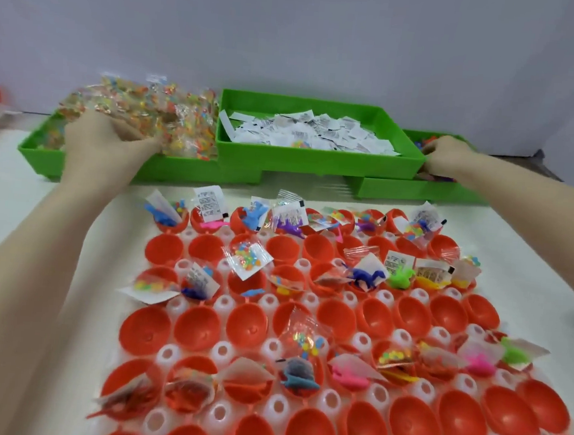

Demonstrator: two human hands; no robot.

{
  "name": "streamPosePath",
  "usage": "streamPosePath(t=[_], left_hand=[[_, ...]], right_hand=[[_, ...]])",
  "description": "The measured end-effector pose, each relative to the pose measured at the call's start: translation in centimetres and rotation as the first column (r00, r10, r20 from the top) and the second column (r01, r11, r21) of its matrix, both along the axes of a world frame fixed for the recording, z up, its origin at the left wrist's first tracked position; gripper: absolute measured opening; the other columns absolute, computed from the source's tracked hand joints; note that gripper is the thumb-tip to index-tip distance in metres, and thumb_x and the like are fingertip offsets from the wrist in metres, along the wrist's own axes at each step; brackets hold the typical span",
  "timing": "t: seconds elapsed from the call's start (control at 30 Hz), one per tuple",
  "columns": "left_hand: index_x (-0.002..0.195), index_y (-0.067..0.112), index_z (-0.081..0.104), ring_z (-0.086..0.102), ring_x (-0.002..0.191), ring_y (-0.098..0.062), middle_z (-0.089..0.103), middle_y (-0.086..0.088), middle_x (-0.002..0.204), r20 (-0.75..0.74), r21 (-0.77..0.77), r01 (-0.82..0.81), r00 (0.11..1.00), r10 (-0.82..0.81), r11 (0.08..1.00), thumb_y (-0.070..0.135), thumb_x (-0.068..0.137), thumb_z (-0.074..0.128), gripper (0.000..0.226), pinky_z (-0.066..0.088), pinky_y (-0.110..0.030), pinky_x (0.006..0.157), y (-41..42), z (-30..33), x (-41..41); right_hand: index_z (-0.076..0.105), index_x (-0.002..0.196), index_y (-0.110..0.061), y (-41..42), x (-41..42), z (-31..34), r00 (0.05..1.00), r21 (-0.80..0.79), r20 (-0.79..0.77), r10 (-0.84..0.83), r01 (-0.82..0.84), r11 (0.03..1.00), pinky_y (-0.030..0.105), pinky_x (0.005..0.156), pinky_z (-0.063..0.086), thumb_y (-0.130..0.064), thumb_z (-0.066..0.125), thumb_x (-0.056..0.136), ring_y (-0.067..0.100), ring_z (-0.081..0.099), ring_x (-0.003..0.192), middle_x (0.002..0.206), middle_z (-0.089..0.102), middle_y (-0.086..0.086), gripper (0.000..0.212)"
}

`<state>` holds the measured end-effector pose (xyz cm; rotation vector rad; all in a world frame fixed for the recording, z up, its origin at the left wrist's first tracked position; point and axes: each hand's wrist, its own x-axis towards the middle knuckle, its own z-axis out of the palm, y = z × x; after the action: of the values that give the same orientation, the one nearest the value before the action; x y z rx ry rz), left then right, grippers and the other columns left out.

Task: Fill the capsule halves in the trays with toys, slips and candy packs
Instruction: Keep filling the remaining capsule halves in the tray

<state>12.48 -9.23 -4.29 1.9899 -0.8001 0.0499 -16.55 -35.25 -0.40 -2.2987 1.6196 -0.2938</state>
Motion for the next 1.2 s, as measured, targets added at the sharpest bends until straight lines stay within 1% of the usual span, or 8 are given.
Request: streamPosePath(t=[0.23, 0.43, 0.6, 0.83, 0.9, 1.03, 1.1, 1.2], left_hand=[[0.093, 0.007, 0.072, 0.060, 0.092, -0.025, 0.067, -0.013, 0.092, 0.108, -0.067, -0.085, 0.990, 0.092, 0.994, 0.027, 0.076, 0.071, 0.026, 0.045, -0.033, 0.084, 0.2, 1.4, -1.8], [0.079, 0.015, 0.068, 0.048, 0.056, -0.002, 0.054, 0.008, 0.060, 0.019, -0.164, -0.092, 0.995, 0.096, 0.982, 0.021, 0.074, 0.070, 0.008, 0.040, -0.018, 0.062, 0.2, 1.6, -2.1], [0.086, 0.025, 0.045, 0.057, 0.065, -0.013, 0.056, 0.000, 0.080, -0.337, -0.328, -0.072, 0.940, -0.045, 0.942, 0.008, 0.083, 0.052, 0.019, 0.046, -0.023, 0.065, -0.2, 2.3, -2.1], [0.066, 0.016, 0.058, 0.039, 0.038, -0.002, 0.049, 0.003, 0.054, -0.466, -0.393, -0.006, 0.863, -0.194, 0.920, -0.006, 0.079, 0.029, 0.039, 0.030, -0.012, 0.040, -0.5, 3.7, -2.2], [0.066, 0.014, 0.060, 0.039, 0.043, -0.004, 0.049, 0.000, 0.059, -0.498, -0.406, -0.009, 0.841, -0.213, 0.914, -0.006, 0.081, 0.029, 0.040, 0.031, -0.012, 0.040, -0.5, 3.8, -2.4], [0.078, 0.011, 0.061, 0.041, 0.050, -0.007, 0.050, -0.003, 0.068, -0.473, -0.387, 0.051, 0.846, -0.246, 0.921, -0.005, 0.087, 0.029, 0.037, 0.034, -0.012, 0.044, -0.4, 3.9, -2.4], [0.096, 0.010, 0.057, 0.041, 0.053, -0.008, 0.050, -0.002, 0.072, -0.424, -0.352, 0.095, 0.871, -0.249, 0.931, -0.002, 0.092, 0.032, 0.028, 0.035, -0.014, 0.049, -0.4, 3.7, -2.4], [0.111, 0.014, 0.052, 0.041, 0.052, -0.006, 0.050, 0.004, 0.075, -0.337, -0.319, 0.121, 0.912, -0.231, 0.940, 0.005, 0.096, 0.037, 0.023, 0.038, -0.016, 0.055, -0.4, 3.4, -2.5]], right_hand=[[0.068, 0.097, 0.005, -0.9, -1.0, -0.3, 0.996, -0.294, 0.086, -0.036, 0.060, 0.954, 0.037, 0.080, 0.044, -0.008, 0.068, 0.080, 0.036, 0.059, 0.096, 0.098, 0.066, 0.025, 0.022], [0.069, 0.085, 0.003, -2.0, -2.0, 0.0, 0.959, -0.259, 0.264, -0.107, 0.177, 0.949, 0.025, 0.057, 0.039, -0.014, 0.058, 0.084, 0.012, 0.046, 0.046, 0.025, 0.042, -0.003, 0.020], [0.064, 0.092, 0.003, 0.0, -0.3, 1.7, 0.717, -0.032, 0.697, -0.035, 0.079, 0.996, 0.023, 0.062, 0.052, -0.008, 0.064, 0.080, 0.002, 0.057, 0.041, 0.037, 0.057, -0.011, 0.016], [0.034, 0.054, -0.010, 4.3, 5.6, 4.1, 0.397, 0.320, 0.884, -0.247, -0.129, 0.939, 0.013, 0.035, 0.037, -0.004, 0.034, 0.080, 0.010, 0.055, 0.034, 0.041, 0.056, 0.004, 0.027], [0.032, 0.054, -0.012, 4.7, 6.8, 4.1, 0.436, 0.339, 0.860, -0.265, -0.100, 0.936, 0.010, 0.032, 0.023, -0.004, 0.036, 0.079, 0.008, 0.037, 0.024, 0.048, 0.047, 0.006, 0.026], [0.039, 0.067, 0.003, 5.0, 8.7, 3.5, 0.810, 0.234, 0.580, -0.090, -0.060, 0.970, 0.010, 0.034, 0.017, 0.004, 0.029, 0.081, 0.009, 0.022, 0.024, 0.061, 0.039, 0.011, 0.017], [0.044, 0.097, 0.024, 5.1, 9.4, 3.1, 0.934, 0.116, 0.349, 0.078, -0.126, 0.985, 0.021, 0.044, 0.029, 0.007, 0.028, 0.084, 0.021, 0.038, 0.042, 0.070, 0.043, 0.020, 0.027], [0.047, 0.116, 0.016, 5.9, 10.3, 2.8, 0.935, 0.011, 0.178, 0.306, -0.312, 0.950, 0.044, 0.083, 0.044, -0.007, 0.039, 0.088, 0.047, 0.052, 0.097, 0.111, 0.053, 0.037, 0.037]])
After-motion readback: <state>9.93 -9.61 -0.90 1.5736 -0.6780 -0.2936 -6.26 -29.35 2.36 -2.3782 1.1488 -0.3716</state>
